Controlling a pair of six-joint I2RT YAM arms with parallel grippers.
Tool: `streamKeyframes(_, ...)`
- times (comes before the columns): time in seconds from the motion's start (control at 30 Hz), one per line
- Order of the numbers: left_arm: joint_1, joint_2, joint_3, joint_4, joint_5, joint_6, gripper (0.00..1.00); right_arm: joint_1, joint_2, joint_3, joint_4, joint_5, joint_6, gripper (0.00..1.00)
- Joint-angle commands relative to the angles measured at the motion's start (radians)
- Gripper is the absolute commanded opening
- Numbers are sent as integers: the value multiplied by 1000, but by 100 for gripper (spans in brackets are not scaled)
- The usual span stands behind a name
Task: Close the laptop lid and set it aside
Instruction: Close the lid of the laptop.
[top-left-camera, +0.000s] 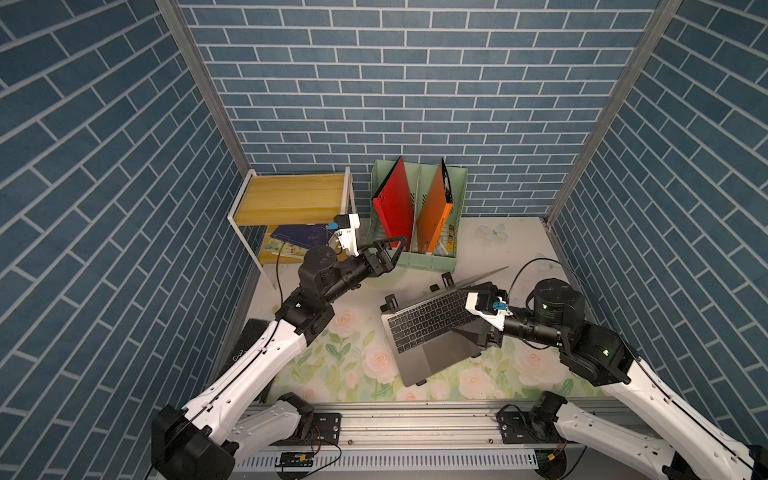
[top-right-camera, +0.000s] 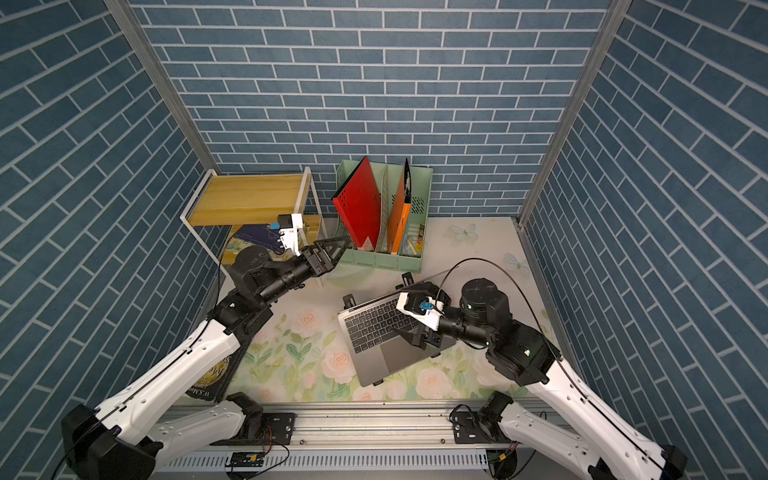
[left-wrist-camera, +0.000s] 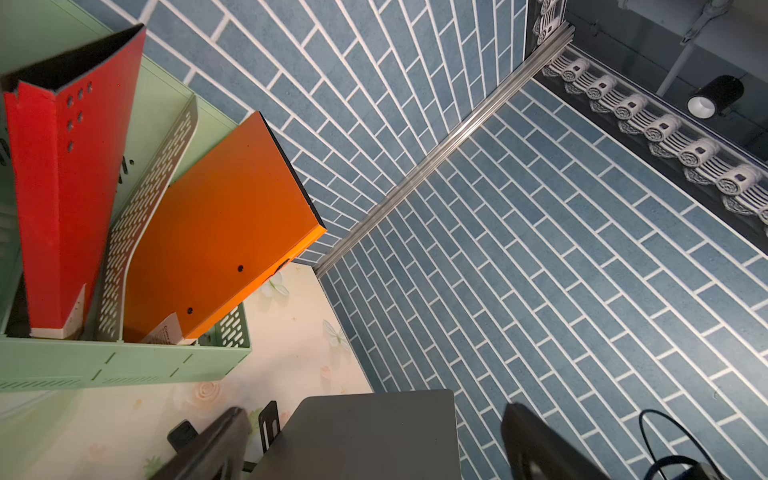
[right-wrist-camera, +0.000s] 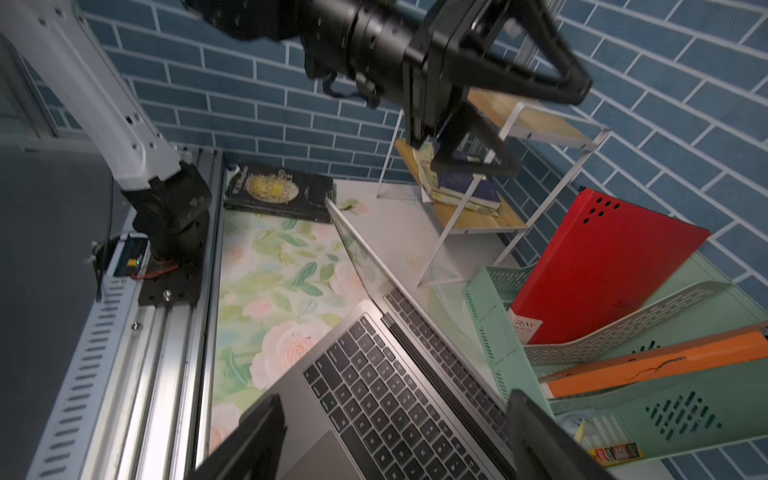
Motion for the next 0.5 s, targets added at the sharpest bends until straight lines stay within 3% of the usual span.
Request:
streamKeyframes(0.0, -39, -5, -55, 114, -34, -36, 100, 6, -54, -67, 325, -63, 413, 87)
streamKeyframes(0.13, -74, -13, -118, 194, -95, -73, 100, 5, -76, -150, 542, 131, 867, 83)
streamKeyframes(0.2, -86, -10, -142, 223, -122, -89, 100, 2, -49, -141, 560, 205, 1002, 71)
streamKeyframes(0.23, -90, -8, -151, 234, -133, -94, 100, 2, -23, -115, 541, 232, 1037, 57)
streamKeyframes(0.3, -97, -3, -157, 242, -152, -97, 100, -1, 72, -1, 374, 270, 1060, 15)
streamKeyframes(0.33, -99, 0, -157, 241, -160, -96, 100, -3, 137, 63, 285, 279, 1058, 0)
streamKeyframes(0.47, -105, 7, -153, 224, -171, -94, 100, 0, 316, 249, -9, 275, 1019, 0)
